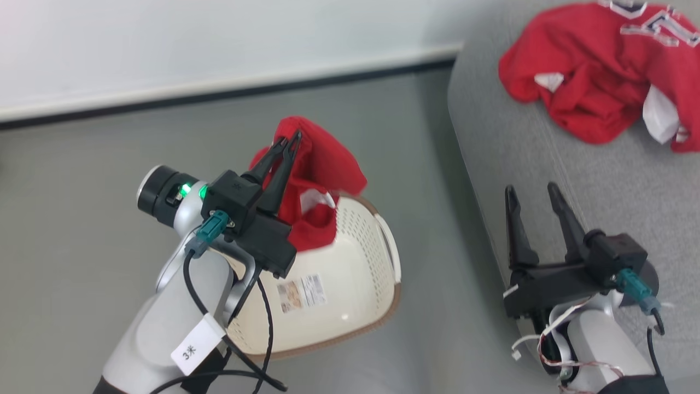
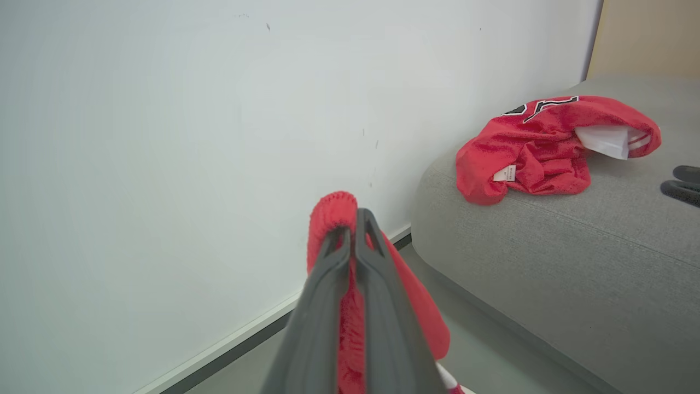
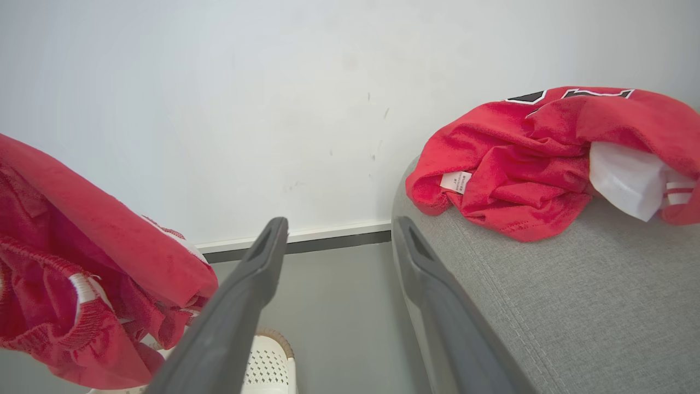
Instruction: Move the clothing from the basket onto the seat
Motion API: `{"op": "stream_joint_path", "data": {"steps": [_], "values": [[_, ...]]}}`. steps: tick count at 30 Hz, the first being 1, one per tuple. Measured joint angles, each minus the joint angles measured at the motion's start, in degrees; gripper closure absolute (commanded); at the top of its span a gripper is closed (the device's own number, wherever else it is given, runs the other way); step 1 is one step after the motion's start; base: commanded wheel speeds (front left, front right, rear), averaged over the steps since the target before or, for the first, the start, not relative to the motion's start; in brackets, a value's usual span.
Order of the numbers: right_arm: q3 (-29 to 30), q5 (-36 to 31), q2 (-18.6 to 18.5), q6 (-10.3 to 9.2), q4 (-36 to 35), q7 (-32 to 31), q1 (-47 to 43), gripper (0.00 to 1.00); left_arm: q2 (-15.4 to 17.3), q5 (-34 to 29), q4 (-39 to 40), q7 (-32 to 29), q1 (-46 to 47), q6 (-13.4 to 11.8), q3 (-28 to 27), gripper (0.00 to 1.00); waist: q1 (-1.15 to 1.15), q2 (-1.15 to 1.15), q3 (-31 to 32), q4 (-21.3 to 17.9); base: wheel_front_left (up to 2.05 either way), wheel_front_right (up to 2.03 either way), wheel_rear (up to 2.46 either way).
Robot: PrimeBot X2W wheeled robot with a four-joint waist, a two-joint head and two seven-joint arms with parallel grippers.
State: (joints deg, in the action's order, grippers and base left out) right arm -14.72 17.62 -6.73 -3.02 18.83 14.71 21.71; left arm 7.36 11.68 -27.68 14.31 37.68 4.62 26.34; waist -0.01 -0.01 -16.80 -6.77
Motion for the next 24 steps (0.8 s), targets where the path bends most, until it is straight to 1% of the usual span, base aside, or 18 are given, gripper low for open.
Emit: {"op": "stream_joint_path", "data": {"steps": [3,5,8,13,14,22,24], "values": [[-0.24,0.00,-0.01,0.36,0.64,0.00,-1.31,0.00,-0.08,1.29,0.21,0.01,-1.11,0.02,0.14,1.00,0.00,0.00,2.68,1.11,0.00,0.00,0.00],[-0.47,0.00,-0.04,0.57,1.19,0.00,-2.19,0.00,-0.15,1.37,0.29,0.01,-2.09,0.51,0.52,1.00,0.00,0.00,4.46,1.80,0.00,0.00,0.00],[-1.24,-0.04,-0.13,1.13,2.03,0.00,-3.30,0.00,-0.29,1.52,0.35,0.01,-3.46,0.52,1.04,1.00,0.00,0.00,7.12,2.76,0.00,0.00,0.00],[-3.72,-0.65,-0.15,2.97,3.52,0.00,-4.33,0.00,-0.89,1.75,0.62,0.01,-5.40,0.98,2.15,1.00,0.00,0.00,11.59,4.10,0.00,0.00,0.00],[-4.41,-0.84,-0.13,3.13,3.53,0.00,-4.81,0.00,-0.98,1.89,1.08,0.00,-6.00,0.98,2.34,1.00,0.01,0.00,12.49,4.33,0.00,0.00,0.00],[-9.76,-3.02,0.26,6.62,4.34,-0.62,-6.05,0.00,-1.69,1.97,5.68,-0.09,-9.18,1.02,4.69,1.00,0.00,0.00,18.39,5.90,0.00,0.00,0.00],[-10.92,-3.22,0.46,7.09,5.37,-1.15,-5.78,0.00,-1.96,1.97,6.55,-0.15,-9.35,1.24,5.47,1.00,0.00,0.00,19.34,6.30,0.00,0.00,0.00]]}}
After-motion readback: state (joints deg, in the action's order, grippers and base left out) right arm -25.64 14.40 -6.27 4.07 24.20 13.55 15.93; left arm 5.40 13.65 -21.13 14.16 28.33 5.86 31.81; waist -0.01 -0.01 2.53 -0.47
